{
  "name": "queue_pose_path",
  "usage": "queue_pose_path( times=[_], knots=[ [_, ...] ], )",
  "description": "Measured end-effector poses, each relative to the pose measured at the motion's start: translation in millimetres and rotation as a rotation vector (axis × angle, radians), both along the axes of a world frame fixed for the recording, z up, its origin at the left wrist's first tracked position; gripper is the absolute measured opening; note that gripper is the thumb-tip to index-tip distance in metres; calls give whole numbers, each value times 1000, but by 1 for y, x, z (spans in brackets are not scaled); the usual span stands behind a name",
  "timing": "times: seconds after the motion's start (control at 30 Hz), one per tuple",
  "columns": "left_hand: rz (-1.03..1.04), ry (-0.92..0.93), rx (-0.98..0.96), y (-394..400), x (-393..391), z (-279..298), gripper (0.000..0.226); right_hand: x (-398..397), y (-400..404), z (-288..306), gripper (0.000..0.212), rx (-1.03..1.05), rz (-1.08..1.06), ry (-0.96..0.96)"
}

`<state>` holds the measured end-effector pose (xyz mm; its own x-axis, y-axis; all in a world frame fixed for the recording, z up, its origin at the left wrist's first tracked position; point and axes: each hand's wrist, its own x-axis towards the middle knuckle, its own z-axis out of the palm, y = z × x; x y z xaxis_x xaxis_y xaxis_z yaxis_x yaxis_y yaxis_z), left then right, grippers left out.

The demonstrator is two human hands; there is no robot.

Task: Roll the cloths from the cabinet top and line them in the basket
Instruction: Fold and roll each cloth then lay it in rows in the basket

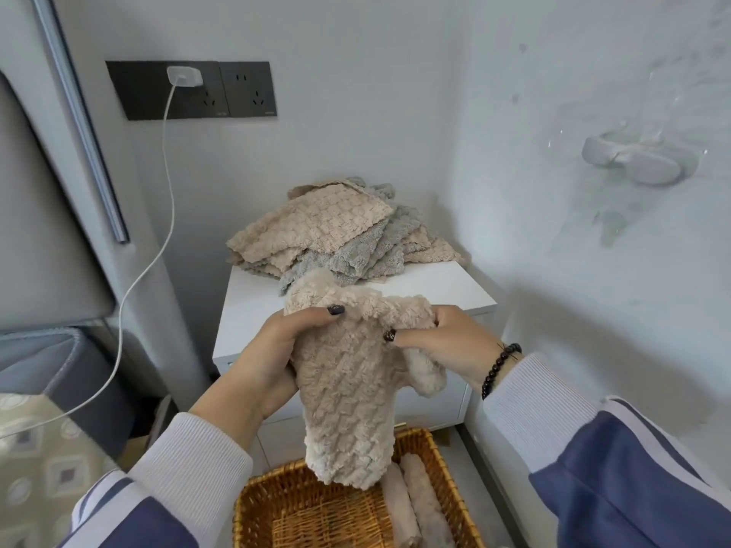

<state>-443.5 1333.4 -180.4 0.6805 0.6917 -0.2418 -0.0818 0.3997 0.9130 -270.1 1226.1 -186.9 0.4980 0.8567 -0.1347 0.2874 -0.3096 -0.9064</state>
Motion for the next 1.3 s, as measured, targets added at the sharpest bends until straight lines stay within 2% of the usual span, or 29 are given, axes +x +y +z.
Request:
queue_pose_path(
  times=[0.07,0.23,0.3,0.43,0.5,0.7,0.77,0.9,1.03,1.17,1.3],
  knots=[
    [58,-26,5,4,-3,-2,27,0,3,3,29,0,-29,-55],
    [96,-108,-2,12,-9,-1,54,0,6,6,48,57,-81,-301],
    [111,-106,22,16,-10,-1,54,0,8,6,47,84,-106,-359],
    [83,173,287,25,-11,-1,48,5,12,5,44,91,-210,-502],
    [93,302,397,31,-12,-2,37,8,15,5,36,94,-220,-538],
    [138,522,677,47,-19,-2,18,14,23,8,18,31,-208,-570],
    [175,562,731,54,-21,-3,15,16,27,8,13,34,-215,-550],
    [212,630,847,70,-26,-6,22,20,38,5,21,38,-227,-579],
    [292,693,920,79,-28,-5,25,26,50,1,16,34,-269,-613],
    [372,741,959,87,-29,-3,30,30,64,-3,23,81,-293,-636],
    [398,783,926,97,-32,-4,25,36,72,-4,6,63,-291,-652]
  ],
)
